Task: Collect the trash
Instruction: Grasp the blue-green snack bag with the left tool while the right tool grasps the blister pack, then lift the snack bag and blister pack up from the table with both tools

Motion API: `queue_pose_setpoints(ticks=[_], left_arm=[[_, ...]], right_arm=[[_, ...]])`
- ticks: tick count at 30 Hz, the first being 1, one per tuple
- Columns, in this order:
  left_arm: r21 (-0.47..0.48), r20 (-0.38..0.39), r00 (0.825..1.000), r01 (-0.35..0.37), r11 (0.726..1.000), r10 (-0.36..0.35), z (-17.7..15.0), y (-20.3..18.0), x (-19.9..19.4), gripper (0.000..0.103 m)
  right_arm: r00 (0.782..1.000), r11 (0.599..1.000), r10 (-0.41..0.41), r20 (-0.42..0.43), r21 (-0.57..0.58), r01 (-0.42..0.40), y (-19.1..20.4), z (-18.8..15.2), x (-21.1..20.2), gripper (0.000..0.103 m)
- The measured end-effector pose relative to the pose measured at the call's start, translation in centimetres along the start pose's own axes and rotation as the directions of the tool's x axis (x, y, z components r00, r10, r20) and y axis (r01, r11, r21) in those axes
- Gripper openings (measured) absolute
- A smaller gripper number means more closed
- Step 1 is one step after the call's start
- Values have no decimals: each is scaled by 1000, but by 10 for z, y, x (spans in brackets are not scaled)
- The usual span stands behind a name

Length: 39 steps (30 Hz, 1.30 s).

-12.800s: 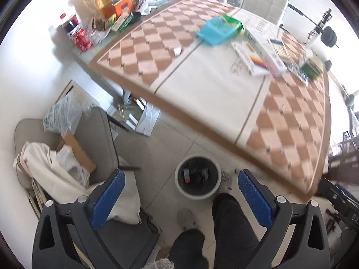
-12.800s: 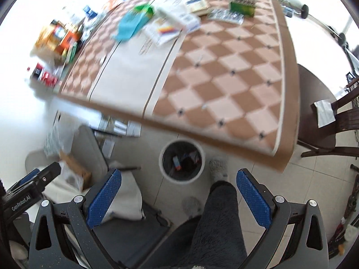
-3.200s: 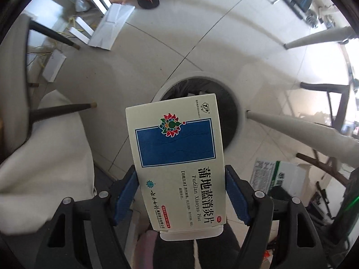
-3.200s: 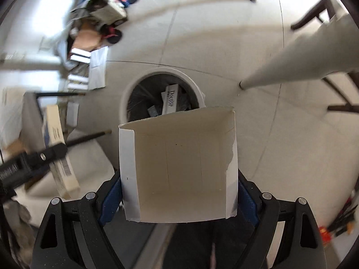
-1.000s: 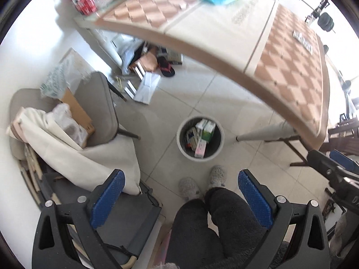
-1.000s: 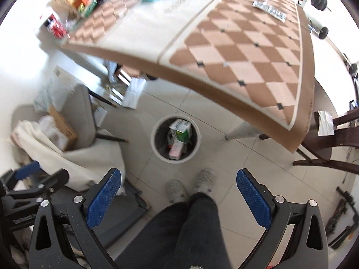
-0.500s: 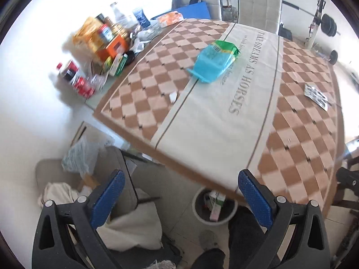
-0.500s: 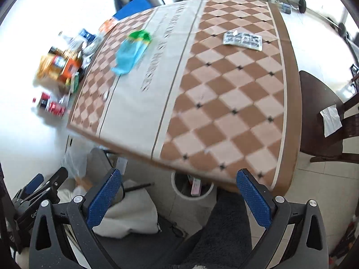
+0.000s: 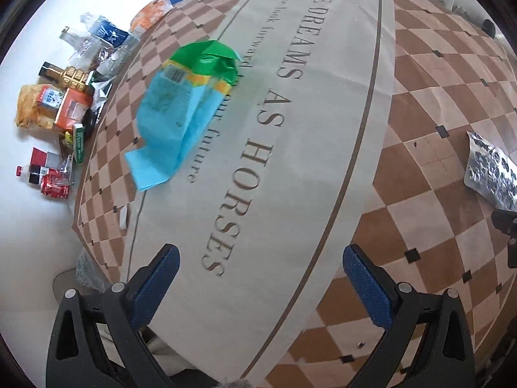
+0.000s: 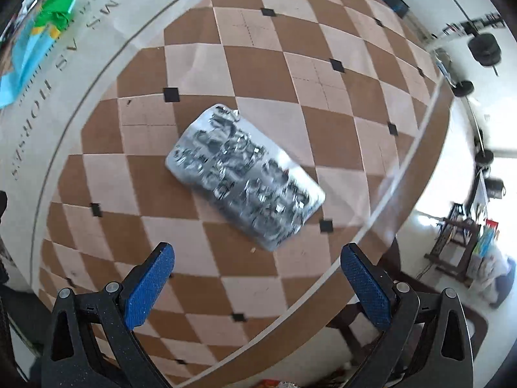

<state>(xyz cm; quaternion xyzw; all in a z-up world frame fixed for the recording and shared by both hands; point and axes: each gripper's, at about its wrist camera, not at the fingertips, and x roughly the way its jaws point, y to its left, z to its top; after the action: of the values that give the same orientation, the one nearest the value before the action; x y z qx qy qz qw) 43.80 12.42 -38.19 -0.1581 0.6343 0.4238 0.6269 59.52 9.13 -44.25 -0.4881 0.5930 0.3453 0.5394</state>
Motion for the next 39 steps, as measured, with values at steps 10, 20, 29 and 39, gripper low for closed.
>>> queue_pose_setpoints(ticks=[10, 20, 29, 39], left_arm=[[-3, -49, 999, 14, 1000, -14, 40, -1, 22, 103], [119, 21, 999, -26, 992, 24, 81, 96, 22, 103], [352, -44, 998, 66, 934, -54, 115, 117, 66, 103], [302, -167, 947, 313, 901, -273, 135, 98, 96, 90]], right_arm=[[990, 990, 137, 19, 25, -137, -18, 30, 13, 75], [911, 854, 375, 174, 317, -412, 11, 58, -6, 69], [913, 868, 383, 140, 284, -408, 21, 111, -17, 68], [921, 878, 374, 105, 280, -388, 45, 130, -12, 68]])
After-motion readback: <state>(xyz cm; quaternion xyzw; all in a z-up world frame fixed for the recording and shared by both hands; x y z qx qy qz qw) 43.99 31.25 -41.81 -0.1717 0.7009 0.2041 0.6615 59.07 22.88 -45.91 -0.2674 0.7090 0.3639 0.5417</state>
